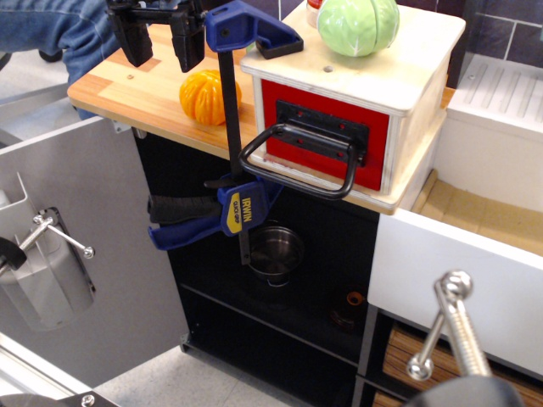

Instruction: Open drawer of box

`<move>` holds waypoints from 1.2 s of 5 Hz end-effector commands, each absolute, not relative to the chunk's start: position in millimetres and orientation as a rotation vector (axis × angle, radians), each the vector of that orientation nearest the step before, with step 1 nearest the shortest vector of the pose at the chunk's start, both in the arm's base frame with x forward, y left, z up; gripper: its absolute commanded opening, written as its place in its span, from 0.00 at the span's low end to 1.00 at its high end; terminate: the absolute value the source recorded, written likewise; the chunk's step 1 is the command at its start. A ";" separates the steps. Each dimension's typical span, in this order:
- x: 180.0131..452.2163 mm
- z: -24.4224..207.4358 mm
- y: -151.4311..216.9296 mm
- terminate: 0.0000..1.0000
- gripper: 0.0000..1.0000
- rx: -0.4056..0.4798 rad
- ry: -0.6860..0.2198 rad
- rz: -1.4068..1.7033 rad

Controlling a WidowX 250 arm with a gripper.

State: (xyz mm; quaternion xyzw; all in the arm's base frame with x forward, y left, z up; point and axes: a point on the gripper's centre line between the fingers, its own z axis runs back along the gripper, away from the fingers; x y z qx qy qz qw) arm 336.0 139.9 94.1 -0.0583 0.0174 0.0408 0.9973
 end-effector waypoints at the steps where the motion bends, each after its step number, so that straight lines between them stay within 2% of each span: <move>1: 336.0 94.1 139.9 0.00 1.00 -0.117 0.035 0.082; 3: 286.9 80.0 164.7 0.00 1.00 -0.029 0.084 0.047; 4: 261.1 77.2 159.2 0.00 1.00 -0.063 0.061 -0.023; 6: 256.2 86.0 99.1 0.00 1.00 -0.185 -0.046 -0.086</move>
